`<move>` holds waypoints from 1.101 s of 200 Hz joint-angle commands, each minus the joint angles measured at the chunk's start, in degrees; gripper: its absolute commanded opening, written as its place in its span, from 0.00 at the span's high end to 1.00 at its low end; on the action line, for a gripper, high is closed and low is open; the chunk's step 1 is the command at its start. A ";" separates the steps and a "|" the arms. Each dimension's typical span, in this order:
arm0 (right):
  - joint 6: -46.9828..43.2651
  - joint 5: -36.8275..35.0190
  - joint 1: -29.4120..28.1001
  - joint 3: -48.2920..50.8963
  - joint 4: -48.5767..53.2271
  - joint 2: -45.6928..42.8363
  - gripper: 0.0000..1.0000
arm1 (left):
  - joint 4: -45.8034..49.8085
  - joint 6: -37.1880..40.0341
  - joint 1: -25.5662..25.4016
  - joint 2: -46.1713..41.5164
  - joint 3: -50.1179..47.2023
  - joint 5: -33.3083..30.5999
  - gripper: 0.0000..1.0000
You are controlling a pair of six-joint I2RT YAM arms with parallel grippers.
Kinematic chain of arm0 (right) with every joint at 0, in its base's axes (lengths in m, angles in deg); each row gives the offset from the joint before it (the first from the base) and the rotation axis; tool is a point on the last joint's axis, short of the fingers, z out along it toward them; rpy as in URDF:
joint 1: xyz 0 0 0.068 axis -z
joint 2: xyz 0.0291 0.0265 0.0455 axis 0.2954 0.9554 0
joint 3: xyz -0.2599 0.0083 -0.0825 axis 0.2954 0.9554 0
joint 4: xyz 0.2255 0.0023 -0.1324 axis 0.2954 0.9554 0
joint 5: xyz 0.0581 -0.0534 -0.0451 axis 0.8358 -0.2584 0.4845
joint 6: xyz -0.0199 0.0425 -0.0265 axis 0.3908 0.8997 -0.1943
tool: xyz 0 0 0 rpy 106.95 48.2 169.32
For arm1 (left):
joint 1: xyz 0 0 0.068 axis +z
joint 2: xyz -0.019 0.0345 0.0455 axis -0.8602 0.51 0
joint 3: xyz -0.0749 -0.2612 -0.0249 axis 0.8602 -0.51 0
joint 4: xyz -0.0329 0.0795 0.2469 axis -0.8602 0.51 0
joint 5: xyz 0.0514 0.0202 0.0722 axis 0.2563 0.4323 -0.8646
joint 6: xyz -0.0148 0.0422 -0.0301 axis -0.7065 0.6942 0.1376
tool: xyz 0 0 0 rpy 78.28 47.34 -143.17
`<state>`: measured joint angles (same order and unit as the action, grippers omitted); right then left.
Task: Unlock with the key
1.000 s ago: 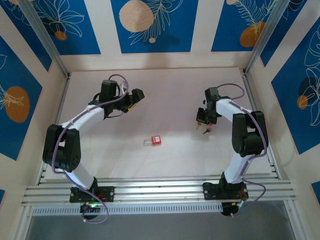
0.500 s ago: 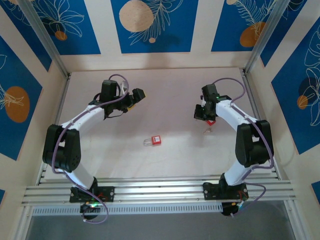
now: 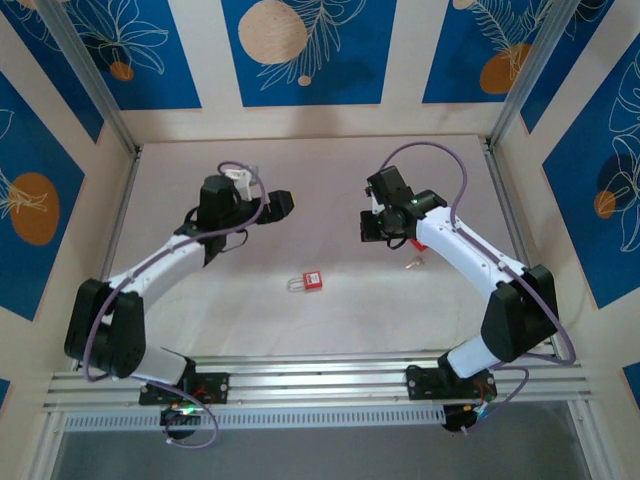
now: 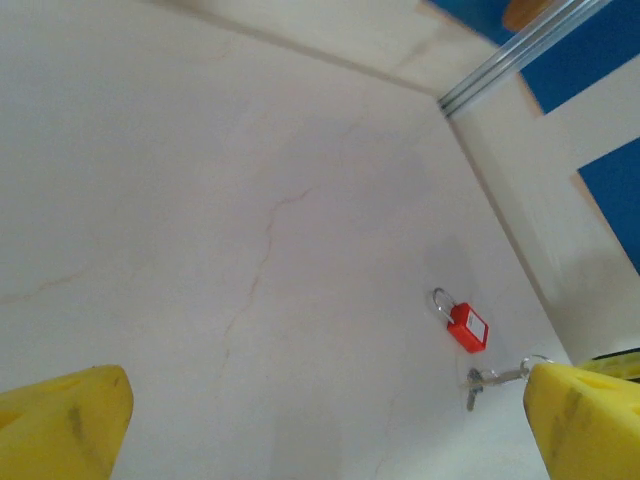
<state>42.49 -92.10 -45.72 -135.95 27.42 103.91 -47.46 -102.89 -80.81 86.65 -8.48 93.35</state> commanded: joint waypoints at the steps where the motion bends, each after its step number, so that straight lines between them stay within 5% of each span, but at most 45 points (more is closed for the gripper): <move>1: 0.77 -0.94 -2.29 -3.21 3.37 -2.78 0.98 | -15.77 5.24 -0.98 -3.89 -5.42 -3.00 0.00; 45: 0.55 0.23 -5.69 -6.94 5.34 -5.35 0.98 | -17.72 17.87 -4.26 -6.87 -6.53 7.17 0.04; 81: -0.83 0.82 -5.92 -9.12 6.55 -6.13 0.98 | -8.50 35.10 -14.65 -9.22 -7.09 3.56 0.13; 112: -0.53 2.58 -6.48 -9.78 6.67 -7.83 0.98 | -10.87 45.27 -21.91 -9.25 -11.19 -0.68 0.17; 220: 3.54 8.41 -12.45 -7.58 4.24 -13.88 0.98 | -20.55 46.03 -23.45 -7.16 -15.37 -0.82 0.29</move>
<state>44.64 -86.42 -57.04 -143.88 32.33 90.88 -64.55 -57.64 -103.89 78.51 -23.37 92.02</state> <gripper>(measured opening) 0.058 0.725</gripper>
